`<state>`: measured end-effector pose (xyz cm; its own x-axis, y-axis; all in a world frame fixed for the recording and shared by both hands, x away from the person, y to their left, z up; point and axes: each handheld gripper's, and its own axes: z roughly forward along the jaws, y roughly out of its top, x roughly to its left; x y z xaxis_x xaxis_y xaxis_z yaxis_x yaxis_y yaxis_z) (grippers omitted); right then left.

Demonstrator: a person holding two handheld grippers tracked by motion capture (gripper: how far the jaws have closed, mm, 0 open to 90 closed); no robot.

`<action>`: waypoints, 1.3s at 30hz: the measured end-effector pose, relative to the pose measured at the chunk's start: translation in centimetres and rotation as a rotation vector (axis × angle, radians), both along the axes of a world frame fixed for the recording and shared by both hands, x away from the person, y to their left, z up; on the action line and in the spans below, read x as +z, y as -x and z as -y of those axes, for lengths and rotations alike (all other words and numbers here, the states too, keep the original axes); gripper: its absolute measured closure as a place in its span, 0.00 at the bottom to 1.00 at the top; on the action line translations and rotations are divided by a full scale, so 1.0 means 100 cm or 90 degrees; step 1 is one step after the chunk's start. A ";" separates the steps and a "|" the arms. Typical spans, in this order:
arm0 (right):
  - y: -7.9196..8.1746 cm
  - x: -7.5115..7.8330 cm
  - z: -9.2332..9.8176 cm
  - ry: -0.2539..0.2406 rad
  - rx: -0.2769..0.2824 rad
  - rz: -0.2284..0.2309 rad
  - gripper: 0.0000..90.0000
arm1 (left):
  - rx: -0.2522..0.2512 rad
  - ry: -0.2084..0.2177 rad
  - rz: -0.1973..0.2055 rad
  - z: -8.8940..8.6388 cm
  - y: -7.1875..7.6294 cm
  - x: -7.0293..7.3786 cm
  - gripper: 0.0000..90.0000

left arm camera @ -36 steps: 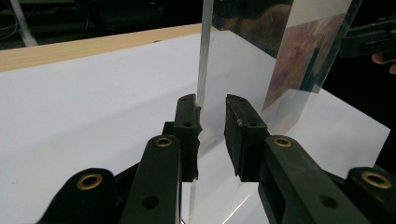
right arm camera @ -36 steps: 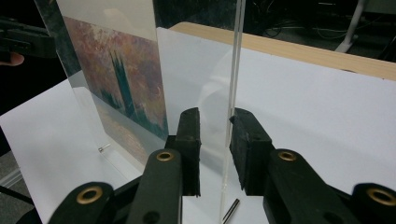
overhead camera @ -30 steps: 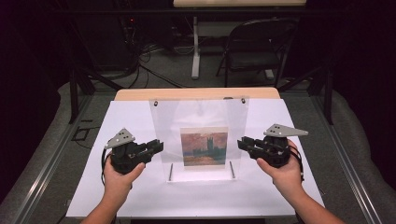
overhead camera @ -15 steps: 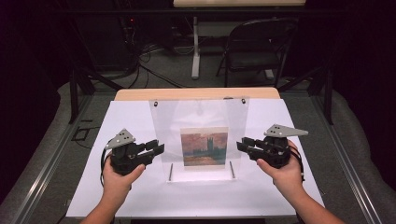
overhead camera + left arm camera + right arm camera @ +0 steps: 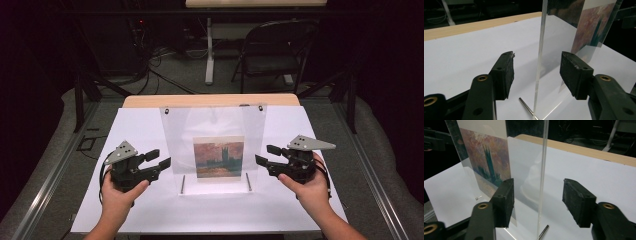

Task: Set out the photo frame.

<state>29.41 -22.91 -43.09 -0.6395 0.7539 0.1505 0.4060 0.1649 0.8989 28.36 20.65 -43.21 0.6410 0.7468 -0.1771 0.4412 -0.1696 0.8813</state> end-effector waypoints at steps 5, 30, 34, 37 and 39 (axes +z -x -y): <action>0.004 -0.002 0.007 0.000 -0.015 0.001 0.43 | 0.009 -0.007 0.012 -0.007 0.005 -0.003 0.45; 0.011 -0.087 0.027 0.034 -0.109 0.000 0.41 | 0.117 -0.019 -0.034 -0.043 0.003 -0.091 0.43; 0.011 -0.097 0.025 0.045 -0.104 -0.002 0.41 | 0.113 -0.026 -0.033 -0.041 0.003 -0.095 0.43; 0.012 -0.100 0.022 0.055 -0.092 0.000 0.41 | 0.105 -0.040 -0.025 -0.037 0.003 -0.099 0.43; 0.012 -0.104 0.020 0.061 -0.085 0.000 0.41 | 0.093 -0.062 -0.024 -0.033 0.003 -0.103 0.43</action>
